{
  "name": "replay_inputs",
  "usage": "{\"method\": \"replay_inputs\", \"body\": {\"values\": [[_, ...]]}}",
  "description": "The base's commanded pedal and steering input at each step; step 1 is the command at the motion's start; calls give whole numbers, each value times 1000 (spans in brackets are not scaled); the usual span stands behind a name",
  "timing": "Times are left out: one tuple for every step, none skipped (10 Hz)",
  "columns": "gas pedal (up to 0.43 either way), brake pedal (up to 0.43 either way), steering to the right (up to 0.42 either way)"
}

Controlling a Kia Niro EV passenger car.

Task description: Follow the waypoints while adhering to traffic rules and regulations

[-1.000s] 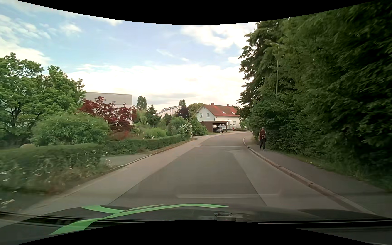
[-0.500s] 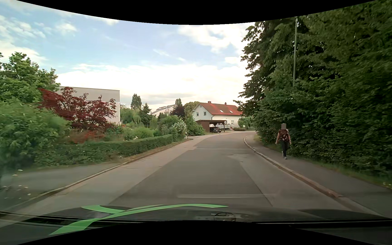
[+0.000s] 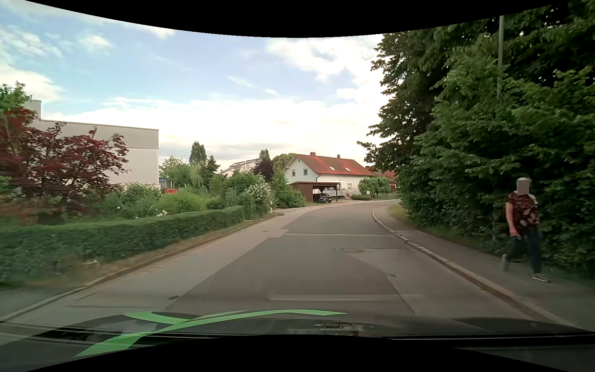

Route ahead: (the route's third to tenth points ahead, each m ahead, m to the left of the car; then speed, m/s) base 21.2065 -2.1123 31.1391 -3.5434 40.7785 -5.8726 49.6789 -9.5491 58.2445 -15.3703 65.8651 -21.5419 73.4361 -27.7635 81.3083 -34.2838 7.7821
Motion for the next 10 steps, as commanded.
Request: {"method": "replay_inputs", "body": {"values": [[118,0,19],[118,0,19],[110,0,19],[110,0,20],[110,0,20],[110,0,21],[110,0,20],[110,0,21],[110,0,22],[110,0,25]]}}
